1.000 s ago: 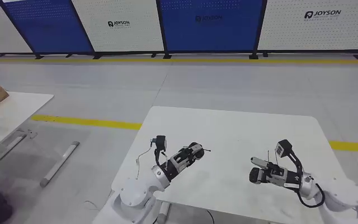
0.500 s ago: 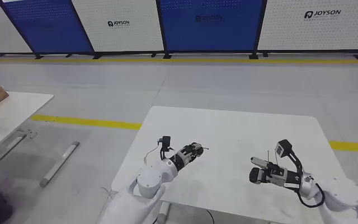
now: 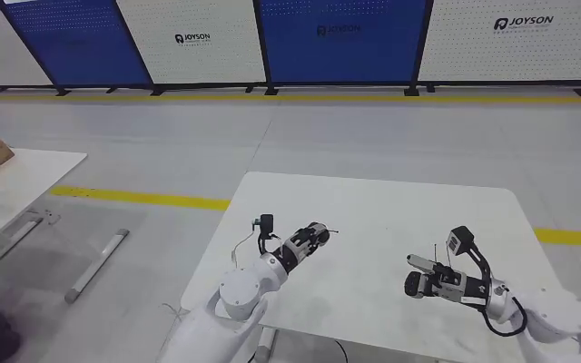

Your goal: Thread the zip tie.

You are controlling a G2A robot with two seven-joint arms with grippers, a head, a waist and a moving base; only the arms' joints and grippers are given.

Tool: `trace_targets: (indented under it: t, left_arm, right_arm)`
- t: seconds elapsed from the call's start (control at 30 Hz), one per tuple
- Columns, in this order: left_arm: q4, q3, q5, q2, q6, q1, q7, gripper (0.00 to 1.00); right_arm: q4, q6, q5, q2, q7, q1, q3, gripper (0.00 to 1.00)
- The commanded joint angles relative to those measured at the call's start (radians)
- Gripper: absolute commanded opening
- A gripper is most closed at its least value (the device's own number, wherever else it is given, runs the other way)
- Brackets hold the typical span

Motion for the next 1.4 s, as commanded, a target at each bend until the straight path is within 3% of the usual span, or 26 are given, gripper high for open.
trace_targets:
  t: [0.0, 0.13, 0.27, 0.47, 0.53, 0.6, 0.7, 0.8, 0.9, 1.07, 1.17, 1.23, 1.3, 1.37]
  left_arm:
    - [-0.06, -0.025, -0.003, 0.004, -0.037, 0.03, -0.002, 0.0]
    - [-0.195, -0.077, -0.008, 0.012, -0.128, 0.106, -0.022, 0.0]
    - [-0.312, -0.113, -0.007, 0.02, -0.229, 0.201, -0.073, 0.0]
    - [-0.383, -0.13, 0.029, 0.028, -0.309, 0.29, -0.121, 0.0]
    - [-0.387, -0.136, 0.085, 0.028, -0.351, 0.306, -0.08, 0.0]
    - [-0.38, -0.113, 0.121, 0.027, -0.353, 0.314, -0.064, 0.0]
    - [-0.365, -0.098, 0.146, 0.026, -0.32, 0.301, -0.042, 0.0]
    - [-0.338, -0.083, 0.154, 0.024, -0.247, 0.269, -0.027, 0.0]
    - [-0.285, -0.074, 0.138, 0.023, -0.168, 0.22, -0.039, 0.0]
    - [-0.148, -0.052, 0.104, 0.02, -0.053, 0.138, -0.065, 0.0]
    - [-0.074, -0.04, 0.094, 0.017, -0.014, 0.097, -0.053, 0.0]
    - [-0.011, -0.025, 0.143, 0.012, -0.007, 0.067, 0.035, 0.0]
    - [0.054, -0.004, 0.082, 0.005, 0.024, 0.028, 0.029, 0.0]
    - [0.091, 0.0, 0.071, 0.003, 0.027, 0.002, 0.032, 0.0]
  right_arm:
    - [0.0, 0.0, 0.0, 0.0, 0.0, 0.0, 0.0, 1.0]
    - [0.0, 0.0, 0.0, 0.0, 0.0, 0.0, 0.0, 1.0]
    - [0.0, 0.0, 0.0, 0.0, 0.0, 0.0, 0.0, 1.0]
    - [0.0, 0.0, 0.0, 0.0, 0.0, 0.0, 0.0, 1.0]
    - [0.0, 0.0, 0.0, 0.0, 0.0, 0.0, 0.0, 1.0]
    - [0.0, 0.0, 0.0, 0.0, 0.0, 0.0, 0.0, 1.0]
    - [0.0, 0.0, 0.0, 0.0, 0.0, 0.0, 0.0, 1.0]
    - [0.0, 0.0, 0.0, 0.0, 0.0, 0.0, 0.0, 1.0]
    - [0.0, 0.0, 0.0, 0.0, 0.0, 0.0, 0.0, 1.0]
    - [0.0, 0.0, 0.0, 0.0, 0.0, 0.0, 0.0, 1.0]
    - [0.0, 0.0, 0.0, 0.0, 0.0, 0.0, 0.0, 1.0]
    - [0.0, 0.0, 0.0, 0.0, 0.0, 0.0, 0.0, 1.0]
    - [0.0, 0.0, 0.0, 0.0, 0.0, 0.0, 0.0, 1.0]
    - [0.0, 0.0, 0.0, 0.0, 0.0, 0.0, 0.0, 1.0]
